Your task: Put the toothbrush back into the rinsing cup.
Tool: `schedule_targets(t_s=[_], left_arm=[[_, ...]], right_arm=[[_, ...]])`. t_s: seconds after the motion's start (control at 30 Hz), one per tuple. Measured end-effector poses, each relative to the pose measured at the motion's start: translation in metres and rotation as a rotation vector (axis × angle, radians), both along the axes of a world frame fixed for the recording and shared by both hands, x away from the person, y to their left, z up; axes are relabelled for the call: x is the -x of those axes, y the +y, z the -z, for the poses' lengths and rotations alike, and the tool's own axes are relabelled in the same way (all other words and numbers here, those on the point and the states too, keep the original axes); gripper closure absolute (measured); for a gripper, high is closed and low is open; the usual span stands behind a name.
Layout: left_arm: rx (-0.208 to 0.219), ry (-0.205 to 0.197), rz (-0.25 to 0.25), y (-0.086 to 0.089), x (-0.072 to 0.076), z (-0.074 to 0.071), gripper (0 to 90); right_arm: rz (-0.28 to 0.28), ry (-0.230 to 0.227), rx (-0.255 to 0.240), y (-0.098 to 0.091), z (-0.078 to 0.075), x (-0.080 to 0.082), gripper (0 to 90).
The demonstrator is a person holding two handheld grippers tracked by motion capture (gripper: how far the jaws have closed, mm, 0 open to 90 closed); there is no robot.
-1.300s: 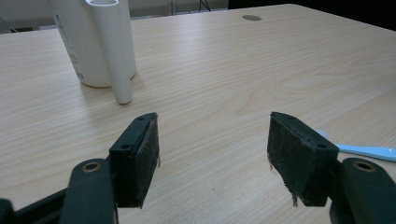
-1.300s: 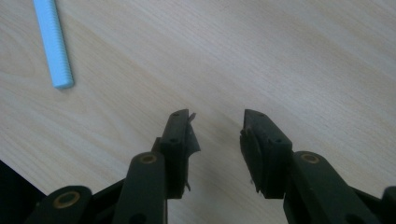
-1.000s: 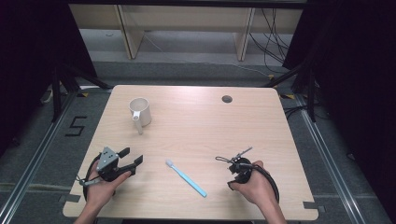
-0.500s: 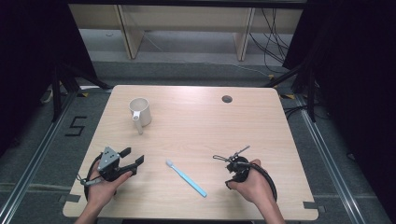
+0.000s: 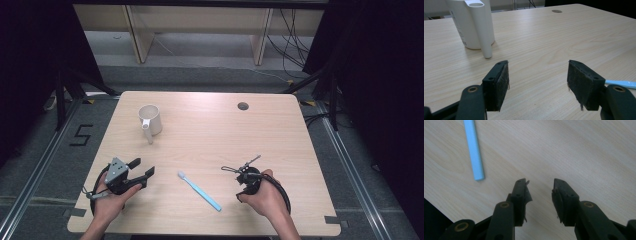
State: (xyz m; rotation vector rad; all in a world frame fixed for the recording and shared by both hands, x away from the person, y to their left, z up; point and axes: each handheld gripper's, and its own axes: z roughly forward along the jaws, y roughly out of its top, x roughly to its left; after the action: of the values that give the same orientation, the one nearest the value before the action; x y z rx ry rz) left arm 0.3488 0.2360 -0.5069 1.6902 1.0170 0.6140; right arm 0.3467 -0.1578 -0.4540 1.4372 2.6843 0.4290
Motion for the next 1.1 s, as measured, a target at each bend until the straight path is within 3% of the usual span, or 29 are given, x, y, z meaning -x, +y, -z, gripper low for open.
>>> schedule_targets(t_s=[0.03,0.13,0.17,0.27,0.33,0.43,0.5,0.6,0.63,0.7,0.77,0.8,0.87,0.9,0.97,1.0,1.1], left_arm=[[0.002,-0.004,0.003,0.0,0.0,0.0,33.7],[0.005,-0.002,0.008,-0.001,0.0,0.001,33.6],[-0.003,0.006,0.003,-0.001,0.0,0.0,33.6],[-0.001,0.003,0.005,-0.002,0.001,0.0,33.5],[-0.002,0.004,0.006,-0.002,0.0,0.0,33.5],[-0.002,0.003,0.006,-0.002,0.0,0.0,33.5],[-0.001,0.003,0.006,-0.002,0.001,0.0,33.5],[0.006,-0.007,0.011,-0.003,0.0,0.0,33.5],[0.003,-0.007,0.009,-0.003,0.0,0.0,33.4],[-0.005,0.0,0.003,-0.002,0.001,0.0,33.4],[-0.005,-0.001,0.003,-0.003,0.001,0.0,33.4],[-0.003,-0.003,0.005,-0.003,0.001,0.0,33.4],[0.0,-0.008,0.007,-0.003,0.001,0.0,33.4],[-0.001,-0.007,0.007,-0.003,0.001,0.0,33.4],[-0.001,-0.008,0.007,-0.003,0.001,0.0,33.4],[-0.008,-0.001,0.004,-0.003,0.001,0.0,33.4],[-0.007,-0.001,0.005,-0.003,0.001,-0.001,33.4]], right_arm=[[-0.026,-0.014,0.006,-0.001,0.001,-0.002,64.2],[-0.023,-0.011,0.012,0.002,0.001,-0.001,64.1],[-0.06,-0.022,0.004,0.0,0.002,-0.003,64.1],[-0.027,0.007,0.007,0.003,-0.001,-0.002,64.0],[-0.05,-0.018,0.033,0.002,0.001,-0.004,64.0],[-0.054,-0.012,0.02,0.004,0.001,-0.004,64.1],[-0.023,-0.003,0.018,0.009,0.001,-0.002,64.0],[-0.061,-0.018,0.008,0.009,0.002,-0.004,63.4],[-0.066,-0.014,-0.021,0.011,0.001,-0.004,63.1],[-0.064,-0.02,-0.027,0.011,0.001,-0.004,62.8],[-0.049,-0.019,0.001,0.013,0.002,-0.004,62.8],[-0.069,-0.024,0.01,0.013,0.002,-0.005,62.5],[-0.083,0.002,-0.007,0.013,0.003,-0.006,61.6],[-0.046,-0.001,0.031,0.016,0.002,-0.003,61.5],[-0.042,-0.015,0.016,0.017,0.002,-0.003,61.2],[-0.074,-0.02,0.027,0.016,0.001,-0.004,61.0],[-0.042,-0.016,0.034,0.018,-0.001,-0.002,60.9]])
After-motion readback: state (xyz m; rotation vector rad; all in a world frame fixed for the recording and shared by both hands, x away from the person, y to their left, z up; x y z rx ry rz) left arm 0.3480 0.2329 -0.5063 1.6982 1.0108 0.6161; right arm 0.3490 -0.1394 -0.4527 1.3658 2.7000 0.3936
